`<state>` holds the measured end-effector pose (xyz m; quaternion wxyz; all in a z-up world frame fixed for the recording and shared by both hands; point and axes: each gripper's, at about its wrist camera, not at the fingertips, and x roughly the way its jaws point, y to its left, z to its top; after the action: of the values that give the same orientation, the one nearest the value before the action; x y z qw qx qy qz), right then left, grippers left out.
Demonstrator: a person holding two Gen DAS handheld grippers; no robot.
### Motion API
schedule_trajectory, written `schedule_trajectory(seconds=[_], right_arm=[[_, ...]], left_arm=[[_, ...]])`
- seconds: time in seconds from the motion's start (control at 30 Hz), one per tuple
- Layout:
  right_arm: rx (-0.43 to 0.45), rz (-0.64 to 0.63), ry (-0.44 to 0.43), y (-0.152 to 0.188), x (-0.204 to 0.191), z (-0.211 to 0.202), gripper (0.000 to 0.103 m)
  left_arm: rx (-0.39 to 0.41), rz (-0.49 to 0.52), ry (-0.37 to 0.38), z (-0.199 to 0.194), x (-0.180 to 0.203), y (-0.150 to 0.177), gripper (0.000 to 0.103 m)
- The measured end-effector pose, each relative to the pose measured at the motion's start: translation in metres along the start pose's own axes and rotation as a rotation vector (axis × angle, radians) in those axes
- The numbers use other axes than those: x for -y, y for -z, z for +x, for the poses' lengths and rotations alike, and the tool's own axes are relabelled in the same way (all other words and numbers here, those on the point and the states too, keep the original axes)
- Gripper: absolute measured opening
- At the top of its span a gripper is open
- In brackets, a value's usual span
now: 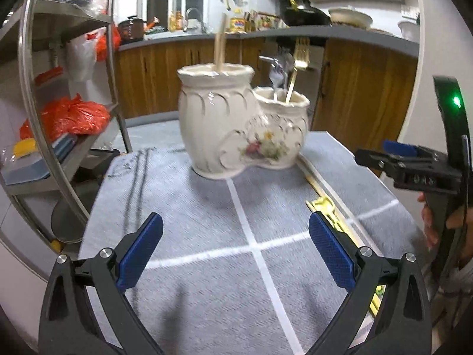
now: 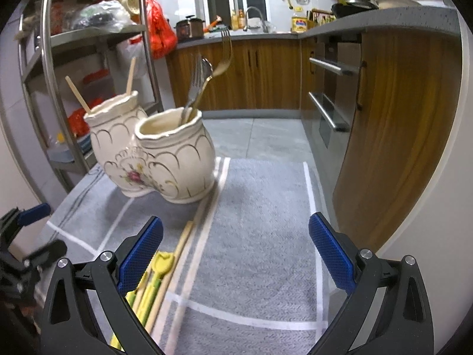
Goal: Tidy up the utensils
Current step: 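Withdraw both open tools from the pot back toward the mat, then close the right tool on a yellow plastic spoon while the left tool reaches a chopstick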
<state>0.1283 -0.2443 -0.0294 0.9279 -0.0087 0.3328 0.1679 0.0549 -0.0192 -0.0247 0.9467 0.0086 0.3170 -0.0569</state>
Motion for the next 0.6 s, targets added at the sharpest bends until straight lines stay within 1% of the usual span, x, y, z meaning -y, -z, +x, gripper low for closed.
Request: schedule_trajectory(seconds=[0.07,0.1,0.13,0.2,0.23,0.27,0.33,0.37,0.43,0.47,0.53,0.6], right_arm=[[-0.018,-0.009,-0.011,0.001,-0.002,0.004,0.094],[-0.025,-0.015,-0.016,0.001,-0.003,0.005,0.089],[-0.041,-0.027,-0.029,0.002,-0.007,0.007,0.08],[-0.076,-0.051,-0.065,0.005,-0.016,0.01,0.069],[-0.089,-0.066,-0.077,0.007,-0.021,0.011,0.063],[-0.108,-0.09,-0.093,0.009,-0.027,0.013,0.061],[-0.137,-0.123,-0.123,0.014,-0.038,0.014,0.052],[-0.147,-0.137,-0.131,0.017,-0.043,0.014,0.05],[-0.168,-0.161,-0.134,0.022,-0.051,0.016,0.042],[-0.174,-0.166,-0.136,0.023,-0.054,0.016,0.04],[-0.173,-0.174,-0.14,0.027,-0.057,0.012,0.033],[-0.183,-0.185,-0.151,0.03,-0.062,0.009,0.03]], left_arm=[[-0.019,0.014,0.015,0.004,0.005,0.003,0.097],[-0.023,0.02,0.02,0.004,0.006,0.004,0.097],[-0.024,0.029,0.022,0.005,0.008,0.005,0.097],[-0.022,0.047,0.01,0.005,0.01,0.006,0.097],[-0.021,0.05,0.006,0.005,0.009,0.007,0.097],[-0.02,0.05,0.005,0.006,0.008,0.007,0.097],[-0.026,0.034,0.015,0.007,0.003,0.008,0.097],[-0.03,0.023,0.023,0.008,0.001,0.009,0.097],[-0.038,0.007,0.039,0.009,-0.003,0.009,0.097],[-0.038,0.0,0.049,0.009,-0.005,0.009,0.097],[-0.033,-0.003,0.063,0.008,-0.006,0.009,0.097],[-0.031,-0.003,0.078,0.008,-0.007,0.01,0.097]])
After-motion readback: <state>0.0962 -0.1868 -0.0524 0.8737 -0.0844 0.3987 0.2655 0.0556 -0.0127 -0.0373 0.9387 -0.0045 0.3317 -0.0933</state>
